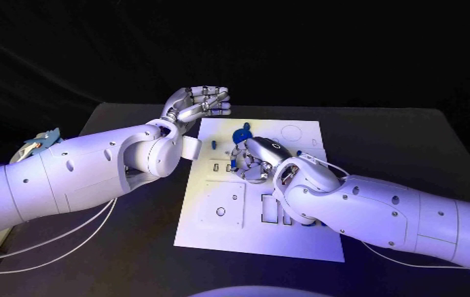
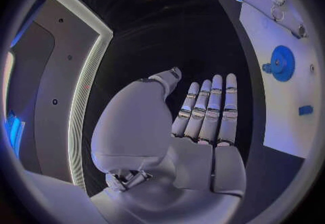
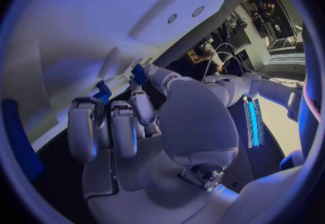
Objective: Assemble the parts on the task board
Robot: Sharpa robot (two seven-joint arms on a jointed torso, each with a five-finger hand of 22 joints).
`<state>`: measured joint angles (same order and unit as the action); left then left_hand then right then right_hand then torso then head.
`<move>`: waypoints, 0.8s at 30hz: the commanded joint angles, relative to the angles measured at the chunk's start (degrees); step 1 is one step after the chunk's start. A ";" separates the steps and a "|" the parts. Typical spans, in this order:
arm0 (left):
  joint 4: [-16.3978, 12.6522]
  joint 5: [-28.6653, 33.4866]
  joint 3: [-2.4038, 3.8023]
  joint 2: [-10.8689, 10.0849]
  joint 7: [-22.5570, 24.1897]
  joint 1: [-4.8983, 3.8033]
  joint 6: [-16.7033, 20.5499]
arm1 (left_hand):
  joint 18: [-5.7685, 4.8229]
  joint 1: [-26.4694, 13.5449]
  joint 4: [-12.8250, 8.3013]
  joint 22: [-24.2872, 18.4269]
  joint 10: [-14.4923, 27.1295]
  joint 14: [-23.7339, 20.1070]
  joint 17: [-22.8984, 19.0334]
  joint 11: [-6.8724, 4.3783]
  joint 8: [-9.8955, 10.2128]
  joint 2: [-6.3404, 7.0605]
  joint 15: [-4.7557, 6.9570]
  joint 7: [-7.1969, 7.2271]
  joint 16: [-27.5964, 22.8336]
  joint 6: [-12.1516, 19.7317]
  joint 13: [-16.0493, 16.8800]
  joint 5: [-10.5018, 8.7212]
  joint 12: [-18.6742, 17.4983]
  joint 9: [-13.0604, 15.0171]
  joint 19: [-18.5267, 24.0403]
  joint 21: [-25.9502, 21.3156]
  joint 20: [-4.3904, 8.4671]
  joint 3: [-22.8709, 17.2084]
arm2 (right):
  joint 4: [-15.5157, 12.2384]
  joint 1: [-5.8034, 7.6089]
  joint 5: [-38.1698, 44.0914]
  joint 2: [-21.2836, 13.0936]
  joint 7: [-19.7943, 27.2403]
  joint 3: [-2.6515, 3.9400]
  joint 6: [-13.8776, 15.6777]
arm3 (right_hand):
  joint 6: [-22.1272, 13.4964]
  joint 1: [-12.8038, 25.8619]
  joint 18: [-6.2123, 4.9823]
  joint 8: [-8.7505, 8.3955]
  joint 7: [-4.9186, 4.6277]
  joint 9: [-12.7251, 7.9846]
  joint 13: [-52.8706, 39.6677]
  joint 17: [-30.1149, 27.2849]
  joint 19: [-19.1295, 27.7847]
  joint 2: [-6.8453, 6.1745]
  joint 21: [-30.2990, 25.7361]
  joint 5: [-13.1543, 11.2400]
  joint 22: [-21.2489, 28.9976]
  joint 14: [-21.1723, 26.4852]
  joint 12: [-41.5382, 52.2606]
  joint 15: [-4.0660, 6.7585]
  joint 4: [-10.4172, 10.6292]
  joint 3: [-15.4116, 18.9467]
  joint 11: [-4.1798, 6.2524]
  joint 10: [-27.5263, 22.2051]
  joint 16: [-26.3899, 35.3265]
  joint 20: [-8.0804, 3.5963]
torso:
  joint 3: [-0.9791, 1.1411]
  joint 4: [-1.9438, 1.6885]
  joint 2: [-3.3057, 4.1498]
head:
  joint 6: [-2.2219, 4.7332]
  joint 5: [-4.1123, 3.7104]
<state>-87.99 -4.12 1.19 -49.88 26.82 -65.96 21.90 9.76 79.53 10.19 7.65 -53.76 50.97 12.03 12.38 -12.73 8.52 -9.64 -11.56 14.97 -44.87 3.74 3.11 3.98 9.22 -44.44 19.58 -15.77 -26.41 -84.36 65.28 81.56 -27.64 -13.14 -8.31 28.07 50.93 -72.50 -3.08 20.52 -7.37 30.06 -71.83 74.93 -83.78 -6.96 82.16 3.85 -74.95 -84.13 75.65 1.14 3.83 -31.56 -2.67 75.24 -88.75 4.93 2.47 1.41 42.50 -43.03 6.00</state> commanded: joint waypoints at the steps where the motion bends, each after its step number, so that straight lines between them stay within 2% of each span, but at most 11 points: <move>1: -0.08 0.13 0.05 0.09 0.10 -0.07 -1.03 | 0.64 -0.52 -0.08 -0.09 -0.07 -0.27 0.08 0.00 0.22 -0.04 -0.20 -3.98 -0.31 -0.19 0.04 -0.08 -0.16 -0.07 0.03 0.29 -0.21 -0.10 | 0.29 -0.05 -0.65 0.24 1.21 -0.01 -0.46 | -0.16 0.50 0.67 -0.11 -0.14 2.90 0.00 12.04 0.10 -0.07 -0.34 -0.25 -8.08 -5.17 -0.07 -0.19 0.46 0.02 -0.27 -0.24 -0.24 0.28 | 0.01 -0.02 0.00 | -0.02 -0.02; 9: -0.10 0.13 0.05 0.08 0.05 -0.07 -0.99 | 0.63 -0.55 -0.12 -0.10 -0.04 -0.30 0.09 0.01 0.25 -0.01 -0.21 -3.99 -0.34 -0.17 0.03 -0.08 -0.18 -0.08 0.05 0.29 -0.21 -0.12 | 0.84 -0.06 -0.50 0.48 0.98 -0.01 -1.54 | -0.21 0.20 0.66 -0.16 -0.14 2.74 0.08 12.13 0.12 -0.25 -0.39 -0.56 -8.07 -5.19 -0.14 -0.22 0.18 -0.08 -0.28 -0.37 -0.27 0.32 | -0.03 -0.03 0.00 | -0.09 -0.04; 17: -0.14 0.13 0.05 0.04 0.01 -0.07 -0.99 | 0.63 -0.55 -0.12 -0.10 -0.04 -0.30 0.09 0.01 0.25 -0.01 -0.21 -3.99 -0.34 -0.17 0.03 -0.08 -0.18 -0.08 0.05 0.29 -0.21 -0.12 | 1.04 -0.06 0.08 0.52 0.30 -0.01 -3.08 | -0.10 -0.16 0.62 -0.11 -0.15 2.62 0.19 12.08 0.21 -0.53 -0.52 -0.64 -7.98 -5.17 -0.25 -0.24 -0.22 -0.14 -0.29 -0.55 -0.25 0.35 | 0.01 0.05 0.01 | -0.27 -0.03; 24: -0.16 0.13 0.05 0.02 -0.01 -0.07 -0.97 | 0.63 -0.55 -0.12 -0.10 -0.04 -0.30 0.09 0.01 0.25 -0.01 -0.21 -3.99 -0.34 -0.17 0.03 -0.08 -0.18 -0.08 0.05 0.29 -0.21 -0.12 | 1.08 -0.06 0.61 0.49 -0.11 -0.01 -4.37 | -0.08 -0.30 0.61 -0.10 -0.18 2.53 0.26 12.09 0.25 -0.81 -0.58 -0.65 -7.95 -5.17 -0.33 -0.26 -0.45 -0.11 -0.32 -0.67 -0.25 0.37 | 0.02 -0.03 0.01 | -0.37 -0.09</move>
<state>-88.02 -4.12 1.19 -49.93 26.60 -65.96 21.89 9.76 79.53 10.19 7.60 -53.77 50.97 12.07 12.38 -12.73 8.52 -9.64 -11.57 14.97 -44.87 3.74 3.11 3.98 9.22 -44.44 19.58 -15.77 -26.41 -83.29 65.27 81.20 -27.20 -12.88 -8.32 25.73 50.52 -72.85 -3.07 20.47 -7.58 32.17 -71.62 74.92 -83.57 -7.30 81.75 3.39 -74.93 -84.13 75.65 1.14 3.73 -31.65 -2.88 75.03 -88.75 5.14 2.47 1.41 42.50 -43.34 5.93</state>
